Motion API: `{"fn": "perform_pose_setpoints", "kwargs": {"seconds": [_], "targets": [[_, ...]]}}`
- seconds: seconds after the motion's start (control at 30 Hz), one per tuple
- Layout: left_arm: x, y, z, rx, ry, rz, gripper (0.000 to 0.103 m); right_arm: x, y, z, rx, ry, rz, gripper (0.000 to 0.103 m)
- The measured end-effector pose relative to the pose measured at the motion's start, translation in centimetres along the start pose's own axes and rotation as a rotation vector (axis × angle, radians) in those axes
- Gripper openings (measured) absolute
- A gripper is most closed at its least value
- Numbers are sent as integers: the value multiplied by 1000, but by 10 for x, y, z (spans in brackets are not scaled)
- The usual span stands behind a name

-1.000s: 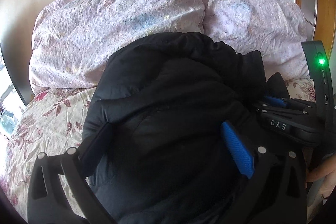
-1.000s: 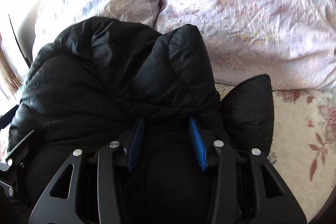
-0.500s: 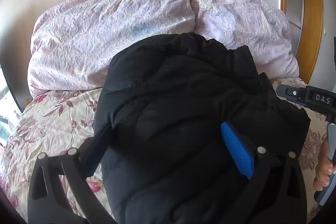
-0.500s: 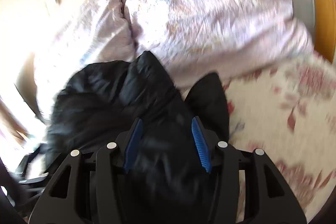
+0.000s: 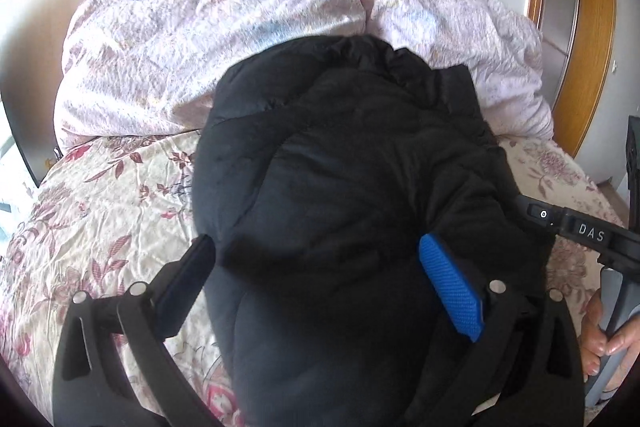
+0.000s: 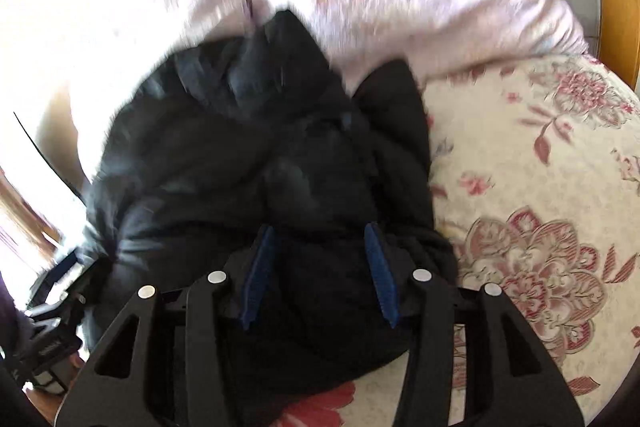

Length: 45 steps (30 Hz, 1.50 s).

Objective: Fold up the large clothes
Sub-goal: 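Open both grippers and pull them back from the folded jacket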

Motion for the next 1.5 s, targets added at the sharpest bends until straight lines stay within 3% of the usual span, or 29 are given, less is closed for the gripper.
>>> {"fn": "perform_pose_setpoints", "kwargs": {"seconds": [0.1, 0.23, 0.37, 0.5, 0.67, 0.73, 0.83, 0.93, 1.0, 1.13, 1.2, 1.3, 1.5], "targets": [[-3, 7, -18, -24, -39, 9, 101, -15, -14, -12, 4, -63, 64, 47], [-11, 16, -35, -72, -93, 32, 101, -41, -11, -12, 19, -121, 48, 47], [-13, 21, -34, -69, -70, 20, 101, -45, -21, 20, 47, -34, 69, 47], [-8, 21, -31, -66, -58, 30, 101, -15, -41, 50, 149, 115, 110, 43], [3, 20, -27, -58, 2, -6, 101, -1, -37, 48, 262, 114, 30, 43], [7, 20, -35, -31, -11, -24, 101, 0, -38, 38, 256, 101, 47, 43], [17, 20, -50, -47, -30, -15, 101, 7, -38, 13, 260, 52, 59, 44], [28, 19, -62, -75, -13, -1, 101, 12, -27, -28, 229, -45, 26, 55], [34, 19, -69, -83, -9, -8, 101, 14, -22, -53, 209, -101, 10, 82], [49, 18, -80, -101, 42, -26, 101, 27, -10, -99, 181, -196, -54, 99], [56, 15, -85, -99, 50, -29, 101, 31, -6, -115, 206, -232, -77, 102], [63, 10, -96, -91, 57, -25, 101, 37, 1, -127, 232, -219, -106, 102], [70, 1, -117, -63, 85, -51, 101, 59, 14, -145, 76, -158, -80, 102]]}}
Point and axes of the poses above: each gripper's, at about its wrist camera, not at the fingertips, and z roughly the way its jaws point, y to its left, x to its underside, the point moved 6 cm from there along z, roughly the way its jaws point, and after that the axes turned 3 degrees about z, right-handed, at the moved point
